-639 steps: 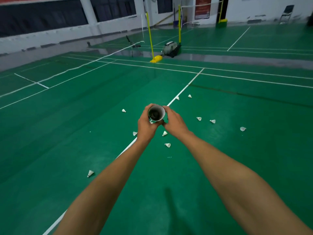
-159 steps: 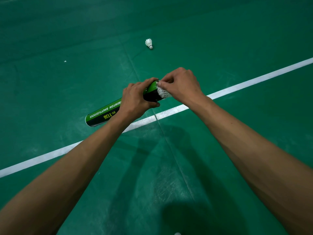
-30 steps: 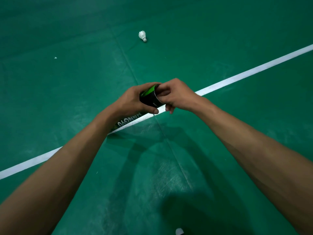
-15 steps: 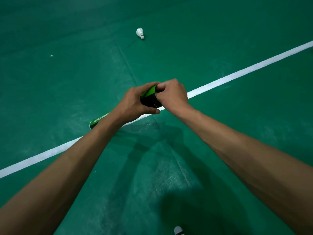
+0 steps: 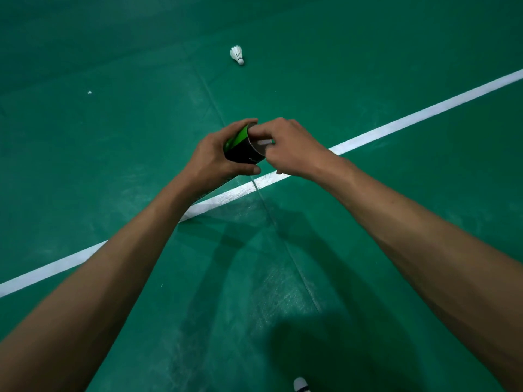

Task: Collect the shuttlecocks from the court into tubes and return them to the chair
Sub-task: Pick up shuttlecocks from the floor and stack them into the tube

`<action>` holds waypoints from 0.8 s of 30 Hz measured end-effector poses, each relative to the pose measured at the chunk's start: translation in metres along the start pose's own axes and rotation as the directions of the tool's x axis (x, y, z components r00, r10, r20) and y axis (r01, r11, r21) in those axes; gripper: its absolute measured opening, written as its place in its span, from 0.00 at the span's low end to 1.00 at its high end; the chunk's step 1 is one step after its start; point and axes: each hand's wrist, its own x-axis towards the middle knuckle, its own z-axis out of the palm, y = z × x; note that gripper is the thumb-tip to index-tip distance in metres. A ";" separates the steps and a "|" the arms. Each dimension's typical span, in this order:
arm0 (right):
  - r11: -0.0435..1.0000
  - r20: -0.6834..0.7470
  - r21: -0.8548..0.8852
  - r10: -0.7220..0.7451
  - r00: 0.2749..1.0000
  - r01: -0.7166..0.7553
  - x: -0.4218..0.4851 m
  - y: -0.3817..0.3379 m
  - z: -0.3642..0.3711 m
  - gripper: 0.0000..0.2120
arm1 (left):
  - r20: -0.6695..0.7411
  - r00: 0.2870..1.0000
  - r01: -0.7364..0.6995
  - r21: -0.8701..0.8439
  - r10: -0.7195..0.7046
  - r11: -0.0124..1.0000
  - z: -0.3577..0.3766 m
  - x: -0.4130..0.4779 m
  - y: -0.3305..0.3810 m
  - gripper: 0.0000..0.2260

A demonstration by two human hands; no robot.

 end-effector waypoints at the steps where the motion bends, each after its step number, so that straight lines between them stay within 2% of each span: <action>1: 0.998 0.013 -0.050 -0.023 1.000 0.024 -0.001 -0.003 -0.001 0.14 | -0.001 1.000 -0.005 -0.001 0.005 1.000 0.001 0.000 0.000 0.41; 5: 0.983 0.125 -0.182 -0.007 0.992 0.030 -0.002 -0.011 -0.005 0.17 | -0.007 1.000 0.006 -0.010 -0.006 1.000 0.002 -0.003 -0.004 0.41; 8: 0.995 0.251 -0.076 0.074 0.965 -0.057 -0.004 -0.014 -0.005 0.17 | -0.023 1.000 -0.014 0.016 0.014 1.000 0.004 -0.007 -0.005 0.41; 12: 0.980 0.414 0.042 0.159 0.896 -0.193 -0.004 -0.014 0.007 0.10 | -0.022 0.998 -0.051 0.045 0.052 0.998 0.005 -0.007 -0.003 0.38; 17: 0.956 0.487 -0.024 0.265 0.832 -0.291 -0.006 -0.011 0.013 0.03 | 0.066 0.985 -0.170 0.244 0.158 0.955 0.015 -0.003 -0.007 0.37; 19: 0.948 0.512 -0.002 0.275 0.814 -0.319 -0.006 -0.006 0.018 0.08 | 0.090 0.981 -0.191 0.253 0.174 0.948 0.019 -0.006 -0.009 0.38; 22: 0.946 0.431 0.155 0.196 0.881 -0.286 -0.007 0.001 0.013 0.13 | 0.028 0.984 -0.178 0.183 0.176 0.967 0.019 -0.008 -0.003 0.39; 24: 0.917 0.350 0.293 0.159 0.923 -0.269 -0.006 0.002 0.001 0.12 | -0.003 0.988 -0.150 0.148 0.153 0.977 0.014 -0.005 0.000 0.39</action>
